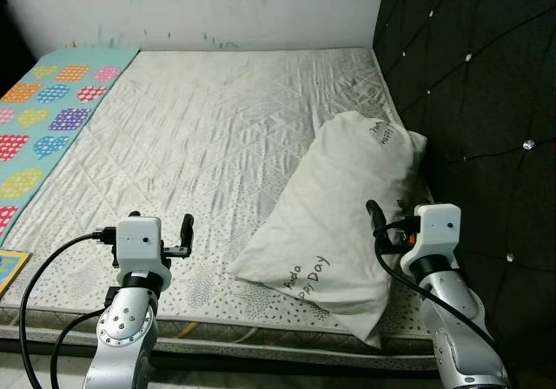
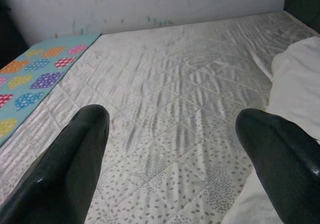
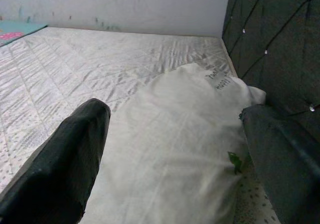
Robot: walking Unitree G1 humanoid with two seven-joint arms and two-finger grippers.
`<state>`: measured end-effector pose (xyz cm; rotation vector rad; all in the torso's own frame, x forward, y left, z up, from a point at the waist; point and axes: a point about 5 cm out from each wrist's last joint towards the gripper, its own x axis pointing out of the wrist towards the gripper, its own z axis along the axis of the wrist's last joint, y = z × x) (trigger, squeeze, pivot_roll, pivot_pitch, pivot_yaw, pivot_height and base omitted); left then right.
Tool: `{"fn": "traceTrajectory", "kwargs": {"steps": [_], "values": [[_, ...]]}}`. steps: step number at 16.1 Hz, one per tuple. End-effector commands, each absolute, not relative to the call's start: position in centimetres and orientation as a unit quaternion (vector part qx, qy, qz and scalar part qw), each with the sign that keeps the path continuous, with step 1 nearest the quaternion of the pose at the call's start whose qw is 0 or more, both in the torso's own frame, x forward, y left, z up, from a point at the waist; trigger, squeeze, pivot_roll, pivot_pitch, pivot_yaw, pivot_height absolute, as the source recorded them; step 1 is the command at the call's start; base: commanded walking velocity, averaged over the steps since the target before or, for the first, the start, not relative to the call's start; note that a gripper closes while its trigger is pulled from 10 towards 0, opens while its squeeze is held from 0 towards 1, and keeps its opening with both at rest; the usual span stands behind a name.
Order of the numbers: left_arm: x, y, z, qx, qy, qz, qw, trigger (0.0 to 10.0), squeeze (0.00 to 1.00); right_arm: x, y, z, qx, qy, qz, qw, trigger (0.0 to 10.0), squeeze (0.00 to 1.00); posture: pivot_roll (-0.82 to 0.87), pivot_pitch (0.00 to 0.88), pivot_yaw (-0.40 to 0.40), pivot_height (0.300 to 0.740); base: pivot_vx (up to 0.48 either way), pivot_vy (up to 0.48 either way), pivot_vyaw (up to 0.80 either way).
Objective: Clean up the room
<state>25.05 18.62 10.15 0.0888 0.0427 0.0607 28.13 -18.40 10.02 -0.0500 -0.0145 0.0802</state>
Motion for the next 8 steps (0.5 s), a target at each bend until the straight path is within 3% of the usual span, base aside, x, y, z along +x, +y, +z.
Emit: {"fn": "traceTrajectory", "kwargs": {"steps": [1, 8], "values": [[25.1, 18.9, 10.04, 0.048, 0.022, 0.032, 0.998, 10.0, 0.0, 28.33, -17.92, 9.99, -0.023, -0.005, 0.055, 0.998, 10.0, 0.0, -0.12, 0.056, 0.056, 0.74, 0.0, 0.0, 0.0], [25.27, 18.32, 9.96, 0.044, 0.019, 0.02, 0.999, 10.0, 0.0, 28.22, -17.08, 9.86, -0.026, -0.006, 0.077, 0.997, 10.0, 0.0, -0.12, 0.063, 0.05, 0.74, 0.0, 0.0, 0.0]]}}
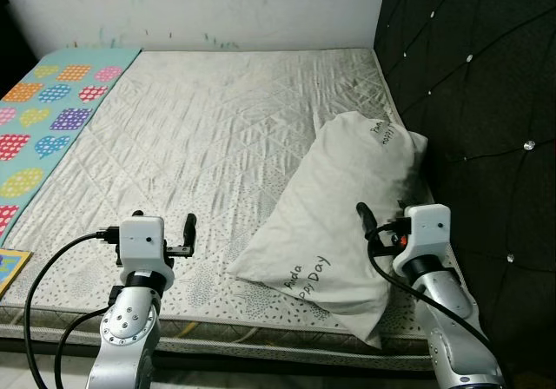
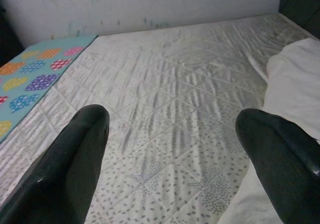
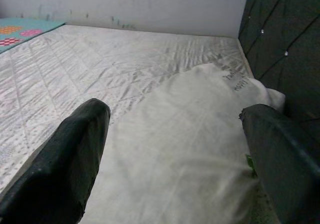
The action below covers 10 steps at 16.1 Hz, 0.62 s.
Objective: Clean up the room
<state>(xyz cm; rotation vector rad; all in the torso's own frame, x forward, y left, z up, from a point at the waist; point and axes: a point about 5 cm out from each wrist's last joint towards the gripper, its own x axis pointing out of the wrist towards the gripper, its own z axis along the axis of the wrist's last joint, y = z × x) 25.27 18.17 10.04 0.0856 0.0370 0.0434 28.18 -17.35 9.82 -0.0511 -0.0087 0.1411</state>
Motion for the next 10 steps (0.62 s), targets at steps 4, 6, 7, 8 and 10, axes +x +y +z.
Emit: {"fn": "traceTrajectory", "kwargs": {"steps": [4, 6, 7, 8, 10], "values": [[24.7, 18.6, 10.0, 0.045, 0.025, 0.024, 0.998, 10.0, 0.0, 27.4, -17.1, 9.6, -0.029, 0.004, 0.079, 0.996, 10.0, 0.0, -0.11, 0.114, 0.054, 0.74, 0.0, 0.0, 0.0], [24.4, 18.8, 10.0, 0.046, 0.026, 0.028, 0.998, 10.0, 0.0, 27.0, -17.2, 9.3, -0.042, 0.009, 0.079, 0.996, 10.0, 0.0, -0.11, 0.136, 0.053, 0.74, 0.0, 0.0, 0.0], [24.3, 19.0, 10.0, 0.046, 0.028, 0.031, 0.998, 10.0, 0.0, 26.8, -17.1, 9.3, -0.06, 0.009, 0.08, 0.995, 10.0, 0.0, -0.11, 0.146, 0.054, 0.74, 0.0, 0.0, 0.0], [24.2, 19.0, 10.0, 0.046, 0.03, 0.032, 0.998, 10.0, 0.0, 26.7, -17.2, 9.2, -0.079, 0.013, 0.081, 0.994, 10.0, 0.0, -0.11, 0.152, 0.053, 0.74, 0.0, 0.0, 0.0], [24.0, 19.0, 9.9, 0.049, 0.033, 0.031, 0.998, 10.0, 0.0, 26.5, -17.3, 8.8, -0.087, 0.023, 0.078, 0.993, 10.0, 0.0, -0.11, 0.163, 0.055, 0.74, 0.0, 0.0, 0.0]]}}
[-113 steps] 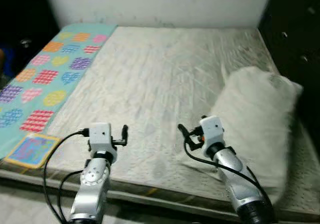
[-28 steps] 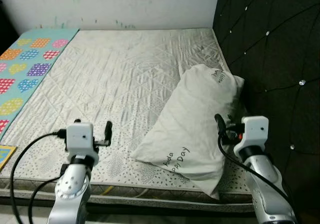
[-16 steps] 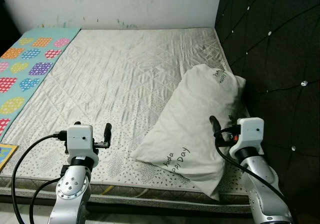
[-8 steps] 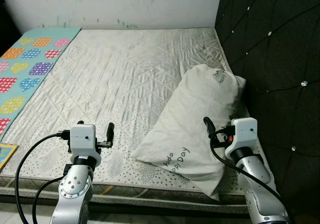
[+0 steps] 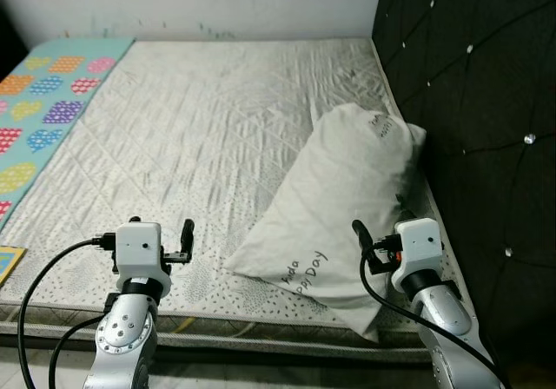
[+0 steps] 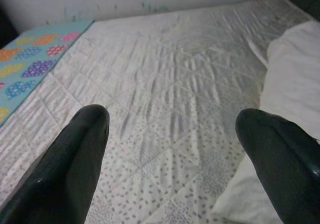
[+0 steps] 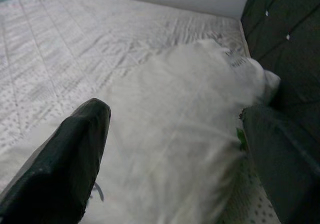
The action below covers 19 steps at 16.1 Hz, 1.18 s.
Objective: Clean up the room
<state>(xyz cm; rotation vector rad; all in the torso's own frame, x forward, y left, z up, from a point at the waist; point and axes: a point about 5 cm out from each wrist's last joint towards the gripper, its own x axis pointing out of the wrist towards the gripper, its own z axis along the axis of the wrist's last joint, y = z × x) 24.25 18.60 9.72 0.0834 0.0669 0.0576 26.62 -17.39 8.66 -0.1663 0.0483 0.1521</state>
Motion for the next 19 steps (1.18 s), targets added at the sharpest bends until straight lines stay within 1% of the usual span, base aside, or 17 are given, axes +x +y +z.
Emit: {"fn": "traceTrajectory", "kwargs": {"steps": [1, 3, 8, 11, 19], "values": [[23.8, 19.1, 9.8, 0.05, 0.039, 0.031, 0.998, 10.0, 0.0, 26.2, -17.4, 8.7, -0.089, 0.03, 0.078, 0.992, 10.0, 0.0, -0.1, 0.171, 0.055, 0.74, 0.0, 0.0, 0.0], [23.2, 19.0, 9.7, 0.05, 0.049, 0.031, 0.997, 10.0, 0.0, 25.4, -17.5, 8.3, -0.087, 0.046, 0.082, 0.992, 10.0, 0.0, -0.1, 0.194, 0.054, 0.74, 0.0, 0.0, 0.0], [22.3, 19.0, 9.6, 0.044, 0.066, 0.031, 0.996, 10.0, 0.0, 24.6, -17.7, 8.4, -0.084, 0.06, 0.084, 0.991, 10.0, 0.0, -0.1, 0.24, 0.056, 0.74, 0.0, 0.0, 0.0], [21.8, 18.9, 9.6, 0.039, 0.071, 0.035, 0.996, 10.0, 0.0, 24.3, -17.7, 8.3, -0.081, 0.063, 0.089, 0.991, 10.0, 0.0, -0.1, 0.244, 0.052, 0.74, 0.0, 0.0, 0.0], [22.4, 18.7, 9.6, 0.038, 0.073, 0.026, 0.996, 10.0, 0.0, 24.4, -17.2, 8.5, -0.07, 0.06, 0.1, 0.991, 10.0, 0.0, -0.11, 0.237, 0.057, 0.74, 0.0, 0.0, 0.0]]}}
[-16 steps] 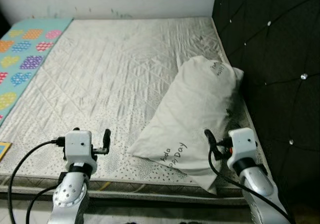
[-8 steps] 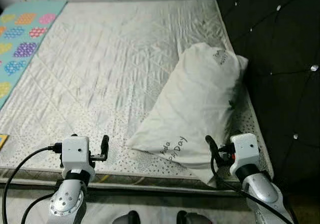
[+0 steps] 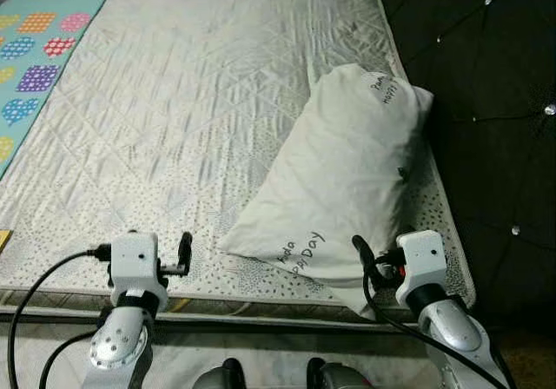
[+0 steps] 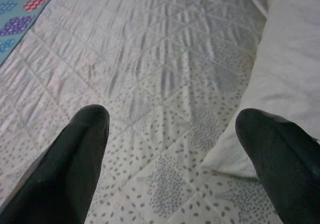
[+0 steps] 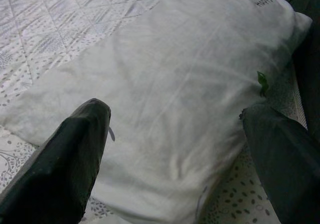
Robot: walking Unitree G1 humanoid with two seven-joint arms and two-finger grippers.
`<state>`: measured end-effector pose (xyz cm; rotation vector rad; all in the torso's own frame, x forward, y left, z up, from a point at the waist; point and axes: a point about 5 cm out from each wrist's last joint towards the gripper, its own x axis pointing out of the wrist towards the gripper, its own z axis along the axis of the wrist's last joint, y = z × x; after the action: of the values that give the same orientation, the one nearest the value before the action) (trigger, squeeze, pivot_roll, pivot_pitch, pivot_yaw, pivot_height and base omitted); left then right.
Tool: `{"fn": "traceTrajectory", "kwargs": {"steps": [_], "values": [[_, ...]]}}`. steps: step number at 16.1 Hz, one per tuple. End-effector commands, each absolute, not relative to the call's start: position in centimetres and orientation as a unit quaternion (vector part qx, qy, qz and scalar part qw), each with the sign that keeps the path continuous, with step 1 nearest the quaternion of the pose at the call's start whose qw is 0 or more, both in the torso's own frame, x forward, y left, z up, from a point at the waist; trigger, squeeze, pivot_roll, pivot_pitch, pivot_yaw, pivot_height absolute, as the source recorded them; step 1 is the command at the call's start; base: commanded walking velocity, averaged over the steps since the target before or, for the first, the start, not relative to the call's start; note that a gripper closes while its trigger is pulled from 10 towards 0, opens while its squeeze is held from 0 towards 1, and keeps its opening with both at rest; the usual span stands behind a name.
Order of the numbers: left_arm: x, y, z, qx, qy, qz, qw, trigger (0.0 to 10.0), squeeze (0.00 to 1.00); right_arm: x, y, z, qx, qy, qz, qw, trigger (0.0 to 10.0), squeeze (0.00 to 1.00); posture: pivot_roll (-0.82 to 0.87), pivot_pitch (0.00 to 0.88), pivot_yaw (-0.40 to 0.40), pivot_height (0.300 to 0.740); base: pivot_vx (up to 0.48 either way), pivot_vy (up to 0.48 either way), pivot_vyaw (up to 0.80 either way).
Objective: Clean up the room
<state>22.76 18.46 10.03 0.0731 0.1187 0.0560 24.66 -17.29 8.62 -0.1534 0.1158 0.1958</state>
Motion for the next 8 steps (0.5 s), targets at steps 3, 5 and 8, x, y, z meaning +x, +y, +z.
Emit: {"fn": "traceTrajectory", "kwargs": {"steps": [3, 5, 8], "values": [[22.7, 18.67, 9.64, 0.039, 0.071, 0.027, 0.996, 10.0, 0.0, 24.66, -17.14, 8.52, -0.067, 0.06, 0.103, 0.991, 10.0, 0.0, -0.1, 0.231, 0.052, 0.74, 0.0, 0.0, 0.0], [22.78, 18.69, 9.7, 0.04, 0.07, 0.027, 0.996, 10.0, 0.0, 24.77, -17.02, 8.54, -0.062, 0.06, 0.108, 0.99, 10.0, 0.0, -0.1, 0.232, 0.05, 0.736, 0.0, 0.0, 0.0], [22.79, 18.76, 9.73, 0.04, 0.069, 0.03, 0.996, 10.0, 0.0, 24.92, -16.89, 8.52, -0.058, 0.061, 0.111, 0.99, 10.0, 0.0, -0.1, 0.229, 0.05, 0.702, 0.0, 0.0, 0.0]]}}
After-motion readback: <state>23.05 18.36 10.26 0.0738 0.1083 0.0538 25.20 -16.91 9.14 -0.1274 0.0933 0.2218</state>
